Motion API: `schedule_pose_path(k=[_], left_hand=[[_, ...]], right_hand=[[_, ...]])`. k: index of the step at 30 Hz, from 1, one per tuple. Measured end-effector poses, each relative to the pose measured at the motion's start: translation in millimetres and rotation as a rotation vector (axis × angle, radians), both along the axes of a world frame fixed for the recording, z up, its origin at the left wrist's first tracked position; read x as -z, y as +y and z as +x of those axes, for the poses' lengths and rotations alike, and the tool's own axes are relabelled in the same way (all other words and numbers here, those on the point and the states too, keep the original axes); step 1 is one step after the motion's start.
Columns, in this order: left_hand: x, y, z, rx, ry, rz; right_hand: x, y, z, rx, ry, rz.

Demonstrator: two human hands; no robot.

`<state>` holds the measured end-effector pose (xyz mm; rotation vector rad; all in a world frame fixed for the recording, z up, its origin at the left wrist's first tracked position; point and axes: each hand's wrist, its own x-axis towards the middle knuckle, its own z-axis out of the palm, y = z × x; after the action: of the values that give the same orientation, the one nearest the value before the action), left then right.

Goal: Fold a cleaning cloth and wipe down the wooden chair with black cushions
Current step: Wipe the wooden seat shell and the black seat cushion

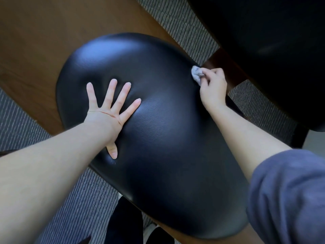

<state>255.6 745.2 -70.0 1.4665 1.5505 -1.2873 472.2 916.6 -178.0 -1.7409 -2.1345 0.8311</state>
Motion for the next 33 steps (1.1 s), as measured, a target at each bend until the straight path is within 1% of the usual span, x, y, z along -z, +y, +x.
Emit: schedule_pose_path(k=[3, 5, 7, 10, 12, 13, 14, 16, 18, 19, 21, 23, 26, 27, 28, 29, 32, 33], left_hand=[[-1, 1, 1, 0.001, 0.004, -0.008], [-1, 1, 1, 0.001, 0.006, -0.014], [-2, 2, 2, 0.001, 0.012, -0.021], [-4, 3, 3, -0.004, 0.026, -0.026], [-5, 3, 4, -0.002, 0.035, -0.023], [-5, 3, 5, -0.001, 0.039, -0.022], [-4, 3, 6, -0.001, 0.043, -0.02], [-2, 3, 7, -0.005, 0.049, -0.014], [-1, 2, 7, -0.002, 0.051, -0.009], [-1, 1, 7, 0.001, 0.051, -0.006], [-1, 1, 7, 0.002, 0.051, 0.001], [-3, 1, 7, 0.002, 0.049, 0.009], [-3, 1, 7, 0.0, 0.04, 0.018], [-3, 1, 6, -0.001, 0.036, 0.019], [-3, 0, 6, -0.003, 0.034, 0.02], [-3, 0, 6, -0.002, 0.032, 0.021], [-1, -1, 5, 0.004, 0.028, 0.026], [-1, -1, 5, 0.008, 0.026, 0.028]], right_hand=[[5, 26, -12, 0.178, -0.055, -0.074], [5, 33, -23, 0.222, -0.114, -0.123], [-1, 22, -28, 0.139, -0.083, -0.086], [-11, -18, -11, -0.149, 0.07, -0.02], [-16, -38, 12, -0.331, 0.068, -0.006], [-14, -37, 23, -0.35, 0.051, 0.005], [-12, -32, 31, -0.297, 0.03, 0.018], [-4, -12, 42, -0.052, -0.048, 0.018], [4, 6, 46, 0.168, -0.129, -0.059], [7, 10, 45, 0.218, -0.184, -0.089], [4, 8, 40, 0.218, -0.257, -0.092], [-4, -6, 38, 0.136, -0.202, -0.067], [-15, -35, 52, -0.092, -0.081, 0.002], [-16, -39, 59, -0.15, -0.074, 0.031], [-14, -38, 62, -0.159, -0.075, 0.052], [-12, -32, 61, -0.102, -0.092, 0.057], [-3, -10, 45, 0.235, -0.193, -0.028], [-1, -7, 38, 0.293, -0.243, -0.043]])
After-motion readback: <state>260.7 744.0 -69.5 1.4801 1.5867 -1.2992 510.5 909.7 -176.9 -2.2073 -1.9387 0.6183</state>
